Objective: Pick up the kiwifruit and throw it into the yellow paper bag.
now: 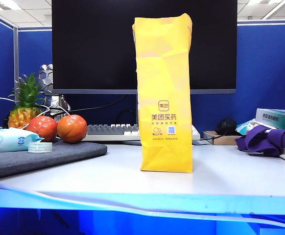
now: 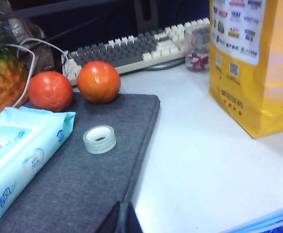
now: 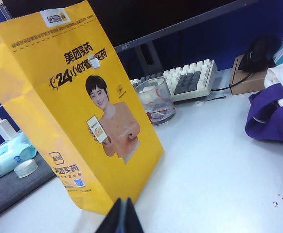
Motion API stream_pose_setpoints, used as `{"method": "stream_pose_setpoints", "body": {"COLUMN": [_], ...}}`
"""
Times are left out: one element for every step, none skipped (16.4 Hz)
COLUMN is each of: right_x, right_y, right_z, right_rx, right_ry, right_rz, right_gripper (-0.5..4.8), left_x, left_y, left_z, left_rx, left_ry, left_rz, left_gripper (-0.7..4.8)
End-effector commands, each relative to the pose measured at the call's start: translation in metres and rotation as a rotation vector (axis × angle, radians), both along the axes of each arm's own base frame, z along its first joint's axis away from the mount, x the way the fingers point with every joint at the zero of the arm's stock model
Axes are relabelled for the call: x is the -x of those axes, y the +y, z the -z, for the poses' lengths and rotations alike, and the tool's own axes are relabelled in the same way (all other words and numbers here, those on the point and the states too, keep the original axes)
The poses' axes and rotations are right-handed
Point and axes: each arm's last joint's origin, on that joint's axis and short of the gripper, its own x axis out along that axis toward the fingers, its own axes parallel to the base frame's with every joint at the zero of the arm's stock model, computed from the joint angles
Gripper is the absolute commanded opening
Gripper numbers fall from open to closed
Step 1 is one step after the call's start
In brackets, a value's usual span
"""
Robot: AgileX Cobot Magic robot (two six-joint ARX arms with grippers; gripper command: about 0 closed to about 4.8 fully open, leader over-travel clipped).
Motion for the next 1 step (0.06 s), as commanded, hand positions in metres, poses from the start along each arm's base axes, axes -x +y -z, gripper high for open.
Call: {"method": "stream_pose_setpoints", "body": {"right_x": [-0.0003], "right_y": [-0.0001], "right_z": [0.0014], "right_rx": [-0.004], "right_ry": [-0.006], "right_rz": [0.002], "right_gripper": [0.09], "left_x": [0.0000], "left_y": [0.0001], "left_z": [-0.0017], "left_rx": [-0.002], "left_ry": [-0.008], "left_rz": [0.000], "left_gripper": [0.21]}}
